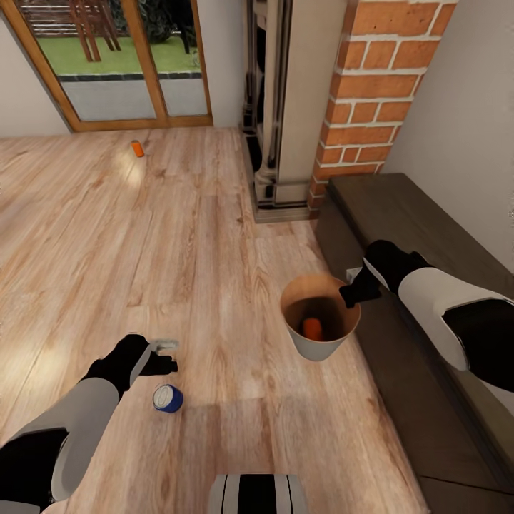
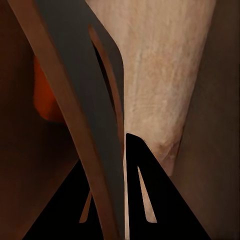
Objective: Put the three can of soda from the living room inside the tash can in the kitchen.
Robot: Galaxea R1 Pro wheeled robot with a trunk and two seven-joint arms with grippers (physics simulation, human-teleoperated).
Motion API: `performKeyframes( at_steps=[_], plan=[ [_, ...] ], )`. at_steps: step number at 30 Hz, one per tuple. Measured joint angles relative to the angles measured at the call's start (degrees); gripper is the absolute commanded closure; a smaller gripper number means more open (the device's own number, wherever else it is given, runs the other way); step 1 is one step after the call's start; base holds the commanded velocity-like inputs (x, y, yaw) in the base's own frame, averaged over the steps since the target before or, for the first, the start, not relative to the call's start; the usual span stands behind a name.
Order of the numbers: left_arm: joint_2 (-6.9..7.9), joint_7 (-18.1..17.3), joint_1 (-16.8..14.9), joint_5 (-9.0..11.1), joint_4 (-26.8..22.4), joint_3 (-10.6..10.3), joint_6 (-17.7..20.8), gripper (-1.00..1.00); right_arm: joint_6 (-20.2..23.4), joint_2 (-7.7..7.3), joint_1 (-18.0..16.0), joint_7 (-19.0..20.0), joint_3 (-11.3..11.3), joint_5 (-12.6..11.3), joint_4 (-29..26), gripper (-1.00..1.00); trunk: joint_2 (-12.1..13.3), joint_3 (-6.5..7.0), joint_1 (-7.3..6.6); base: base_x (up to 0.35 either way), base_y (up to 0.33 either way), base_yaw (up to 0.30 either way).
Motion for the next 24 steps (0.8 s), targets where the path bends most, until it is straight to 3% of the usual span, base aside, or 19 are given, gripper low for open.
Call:
performKeyframes(
  at_steps=[4, 9, 13, 24],
  plan=[
    [-0.02, 0.1, 0.1, -0.1, 0.0, -0.1, -0.1, -1.0, -0.1, 0.02, -0.5, 0.0, 0.3, 0.4, 0.5, 1.0, 0.0, 0.0, 0.0, -0.298, -0.029, 0.0],
    [-0.07, 0.0, 0.1, -0.1, 0.0, 0.0, -0.2, -1.0, 0.1, 0.71, -5.2, 0.0, 0.6, 0.1, 5.7, 1.0, 0.0, 0.0, -0.01, -0.207, -0.006, 0.0],
    [-0.1, 0.0, 0.1, 0.1, 0.0, 0.0, -0.2, -1.0, 0.1, 0.72, -9.4, 0.0, 0.5, 0.0, 8.0, 1.0, 0.0, 0.0, 0.0, -0.043, -0.001, 0.0],
    [-0.11, -0.1, 0.1, 0.3, 0.0, -0.1, -1.0, -1.0, 0.0, 0.93, -13.9, 0.0, 1.8, -0.1, 8.7, 1.0, 0.0, 0.0, -0.01, 0.024, 0.0, 0.0]
  ],
)
